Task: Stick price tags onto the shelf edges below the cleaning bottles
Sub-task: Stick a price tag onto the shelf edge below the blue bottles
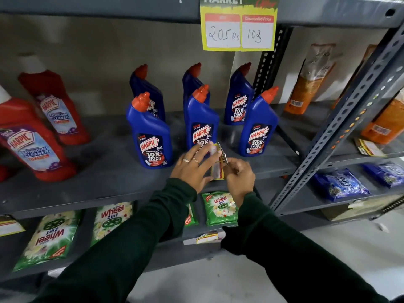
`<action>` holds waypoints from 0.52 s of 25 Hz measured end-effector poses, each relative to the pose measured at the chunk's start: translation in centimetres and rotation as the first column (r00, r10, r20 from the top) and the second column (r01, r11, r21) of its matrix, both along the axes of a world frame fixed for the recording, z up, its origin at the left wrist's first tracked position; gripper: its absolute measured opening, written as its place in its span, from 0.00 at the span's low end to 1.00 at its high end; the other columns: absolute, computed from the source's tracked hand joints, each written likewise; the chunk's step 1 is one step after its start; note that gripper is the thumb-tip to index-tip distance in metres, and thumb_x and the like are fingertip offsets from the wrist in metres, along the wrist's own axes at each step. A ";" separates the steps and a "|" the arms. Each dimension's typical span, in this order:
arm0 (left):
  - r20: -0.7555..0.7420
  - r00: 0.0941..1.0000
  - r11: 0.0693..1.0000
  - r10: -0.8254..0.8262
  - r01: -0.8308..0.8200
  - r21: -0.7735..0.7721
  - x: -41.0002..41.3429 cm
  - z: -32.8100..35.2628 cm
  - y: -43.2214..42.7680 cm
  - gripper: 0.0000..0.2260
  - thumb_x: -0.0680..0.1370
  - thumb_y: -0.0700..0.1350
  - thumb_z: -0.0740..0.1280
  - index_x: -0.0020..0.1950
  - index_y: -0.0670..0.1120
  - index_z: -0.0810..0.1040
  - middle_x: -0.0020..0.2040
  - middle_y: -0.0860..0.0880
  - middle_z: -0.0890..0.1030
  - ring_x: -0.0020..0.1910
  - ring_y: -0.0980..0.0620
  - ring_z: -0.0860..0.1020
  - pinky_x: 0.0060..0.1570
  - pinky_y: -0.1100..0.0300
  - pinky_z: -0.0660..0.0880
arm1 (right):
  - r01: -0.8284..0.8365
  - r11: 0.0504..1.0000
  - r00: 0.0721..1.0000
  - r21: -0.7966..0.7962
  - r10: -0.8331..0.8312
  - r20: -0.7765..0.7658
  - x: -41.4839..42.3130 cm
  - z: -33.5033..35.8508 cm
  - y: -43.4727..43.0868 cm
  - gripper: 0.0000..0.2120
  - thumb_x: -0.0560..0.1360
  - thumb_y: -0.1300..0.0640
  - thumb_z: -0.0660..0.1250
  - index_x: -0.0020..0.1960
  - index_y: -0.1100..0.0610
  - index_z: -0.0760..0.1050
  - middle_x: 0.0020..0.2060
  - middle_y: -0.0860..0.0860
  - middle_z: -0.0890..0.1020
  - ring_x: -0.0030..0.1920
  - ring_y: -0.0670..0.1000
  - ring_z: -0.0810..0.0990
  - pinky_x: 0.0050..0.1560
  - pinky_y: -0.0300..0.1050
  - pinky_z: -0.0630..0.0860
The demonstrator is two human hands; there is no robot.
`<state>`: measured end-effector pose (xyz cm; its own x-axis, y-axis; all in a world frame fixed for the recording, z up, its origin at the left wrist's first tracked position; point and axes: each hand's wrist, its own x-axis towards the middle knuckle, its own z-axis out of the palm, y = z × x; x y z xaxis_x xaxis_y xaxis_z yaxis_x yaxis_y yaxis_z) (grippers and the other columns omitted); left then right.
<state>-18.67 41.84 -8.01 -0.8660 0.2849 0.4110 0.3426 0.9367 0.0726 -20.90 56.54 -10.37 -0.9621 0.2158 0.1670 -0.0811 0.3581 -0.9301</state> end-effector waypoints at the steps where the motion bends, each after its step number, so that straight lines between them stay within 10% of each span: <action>1: 0.028 0.999 0.999 0.025 -0.023 -0.040 0.0 0.0 -0.1 0.33 0.63 0.51 0.78 0.66 0.51 0.73 0.67 0.46 0.76 0.63 0.40 0.75 0.54 0.41 0.76 | -0.078 0.992 0.995 0.104 0.084 -0.060 0.0 -0.3 0.5 0.05 0.73 0.63 0.69 0.47 0.57 0.80 0.46 0.57 0.83 0.43 0.53 0.81 0.47 0.42 0.76; 8: 0.051 0.997 0.997 0.064 -0.065 0.030 0.4 -1.7 0.8 0.19 0.70 0.55 0.56 0.31 0.50 0.83 0.33 0.50 0.85 0.34 0.46 0.82 0.38 0.59 0.75 | -0.211 0.796 0.856 0.568 0.431 -0.286 0.8 -1.7 2.3 0.11 0.69 0.67 0.73 0.51 0.62 0.80 0.39 0.60 0.85 0.36 0.57 0.83 0.40 0.44 0.79; 13: 0.383 0.888 0.948 0.257 -0.307 0.077 1.8 -2.2 2.4 0.14 0.80 0.51 0.60 0.64 0.50 0.73 0.54 0.41 0.81 0.55 0.39 0.77 0.51 0.51 0.75 | -0.134 0.738 0.868 0.661 0.409 -0.280 -0.4 -1.8 3.5 0.08 0.69 0.58 0.69 0.46 0.60 0.82 0.37 0.59 0.85 0.34 0.59 0.84 0.36 0.48 0.81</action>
